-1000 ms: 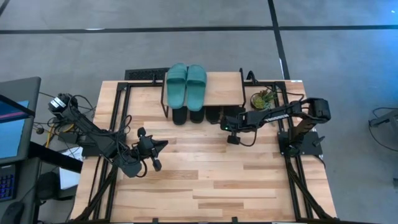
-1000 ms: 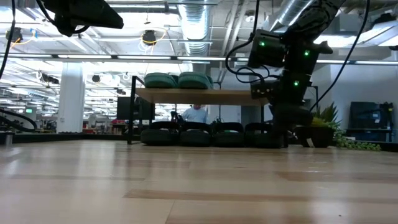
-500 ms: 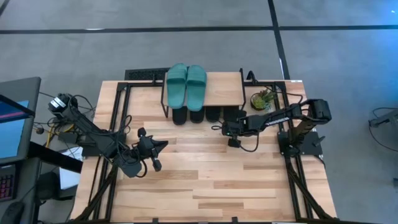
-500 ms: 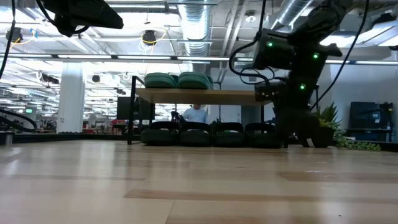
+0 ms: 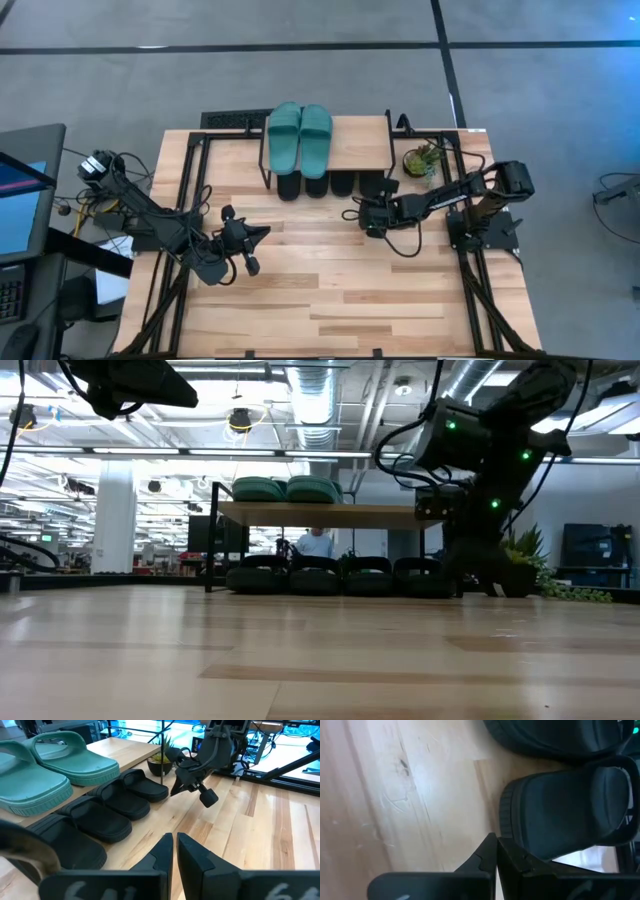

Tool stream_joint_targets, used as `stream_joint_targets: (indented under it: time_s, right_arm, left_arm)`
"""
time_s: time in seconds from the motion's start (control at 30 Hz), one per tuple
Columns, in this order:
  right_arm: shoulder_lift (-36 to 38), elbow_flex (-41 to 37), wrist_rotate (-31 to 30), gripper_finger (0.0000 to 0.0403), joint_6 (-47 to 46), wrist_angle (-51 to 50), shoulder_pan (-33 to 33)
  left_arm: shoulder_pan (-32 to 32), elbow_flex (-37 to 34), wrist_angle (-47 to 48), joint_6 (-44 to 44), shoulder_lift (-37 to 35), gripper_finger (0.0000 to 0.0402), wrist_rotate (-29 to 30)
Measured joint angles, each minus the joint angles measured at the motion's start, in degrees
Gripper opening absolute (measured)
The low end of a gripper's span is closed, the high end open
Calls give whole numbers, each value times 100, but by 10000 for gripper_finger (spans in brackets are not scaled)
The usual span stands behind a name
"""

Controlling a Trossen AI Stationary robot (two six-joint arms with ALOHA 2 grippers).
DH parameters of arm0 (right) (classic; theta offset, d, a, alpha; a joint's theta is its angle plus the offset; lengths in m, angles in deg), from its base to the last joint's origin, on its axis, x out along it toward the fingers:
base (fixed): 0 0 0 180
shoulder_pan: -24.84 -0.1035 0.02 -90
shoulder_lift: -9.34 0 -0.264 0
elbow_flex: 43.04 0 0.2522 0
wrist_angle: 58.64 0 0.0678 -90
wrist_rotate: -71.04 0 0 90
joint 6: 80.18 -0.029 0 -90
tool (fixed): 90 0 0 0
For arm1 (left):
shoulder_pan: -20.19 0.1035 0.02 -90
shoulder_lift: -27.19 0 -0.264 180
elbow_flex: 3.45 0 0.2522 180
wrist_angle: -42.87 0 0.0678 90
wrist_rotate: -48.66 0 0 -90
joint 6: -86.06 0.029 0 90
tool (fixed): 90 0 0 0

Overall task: Pick and place slides into the shelf
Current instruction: Put the black slide under the shelf

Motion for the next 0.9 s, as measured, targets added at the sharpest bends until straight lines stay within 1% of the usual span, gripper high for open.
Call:
stream_joint_targets:
  time_s: [0.33,0.47,0.57,0.9]
  right_arm:
    - [0,-339,5,0,4,425,45]
    - [0,-344,-66,0,31,535,92]
    - [0,-344,-72,0,218,700,178]
    - [0,-344,28,0,521,844,450]
  left_arm:
    - [0,0,125,-207,0,13,20]
    - [0,0,127,-228,0,13,22]
    - [0,0,127,-235,0,13,24]
    - [0,0,137,-351,2,13,26]
